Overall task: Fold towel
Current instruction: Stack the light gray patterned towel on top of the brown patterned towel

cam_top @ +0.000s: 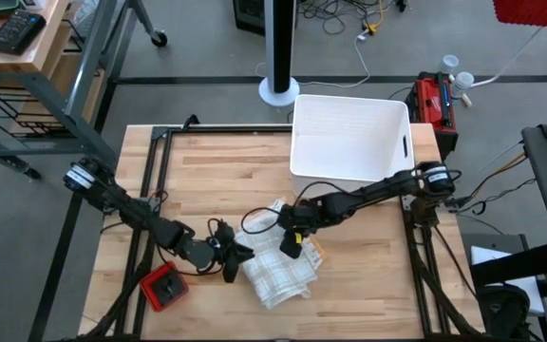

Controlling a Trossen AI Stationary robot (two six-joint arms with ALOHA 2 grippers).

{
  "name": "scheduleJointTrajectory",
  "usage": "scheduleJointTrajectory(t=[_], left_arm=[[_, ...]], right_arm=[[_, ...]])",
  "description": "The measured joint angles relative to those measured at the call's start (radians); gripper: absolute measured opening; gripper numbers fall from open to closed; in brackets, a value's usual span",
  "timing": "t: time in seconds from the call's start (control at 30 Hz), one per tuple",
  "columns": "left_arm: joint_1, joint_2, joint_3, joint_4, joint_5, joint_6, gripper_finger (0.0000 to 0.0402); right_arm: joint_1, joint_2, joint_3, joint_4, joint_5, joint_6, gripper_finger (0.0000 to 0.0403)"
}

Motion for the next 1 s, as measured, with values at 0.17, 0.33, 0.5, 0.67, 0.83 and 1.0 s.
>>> scheduleJointTrajectory(t=[0.17,0.33,0.5,0.67,0.83,1.0], left_arm=[[0.000,-0.001,-0.002,-0.018,0.000,-0.001,0.0076],[0.000,-0.003,-0.003,-0.035,0.000,0.000,0.0076],[0.000,-0.006,-0.003,-0.033,0.000,0.018,0.0076],[0.000,-0.010,-0.003,-0.046,0.000,0.023,0.0076],[0.000,-0.010,-0.004,-0.056,0.001,0.023,0.0076],[0.000,-0.010,-0.005,-0.061,0.020,0.023,0.0076]], right_arm=[[0.000,-0.007,0.005,0.018,0.003,-0.023,0.0008],[-0.002,-0.035,0.033,-0.019,0.014,-0.043,0.0003],[-0.011,-0.060,0.088,-0.118,0.082,-0.083,0.0002],[-0.036,-0.072,0.141,-0.202,0.124,-0.125,0.0001],[-0.061,-0.095,0.162,-0.233,0.139,-0.137,0.0001],[-0.071,-0.096,0.163,-0.257,0.140,-0.139,0.0000]])
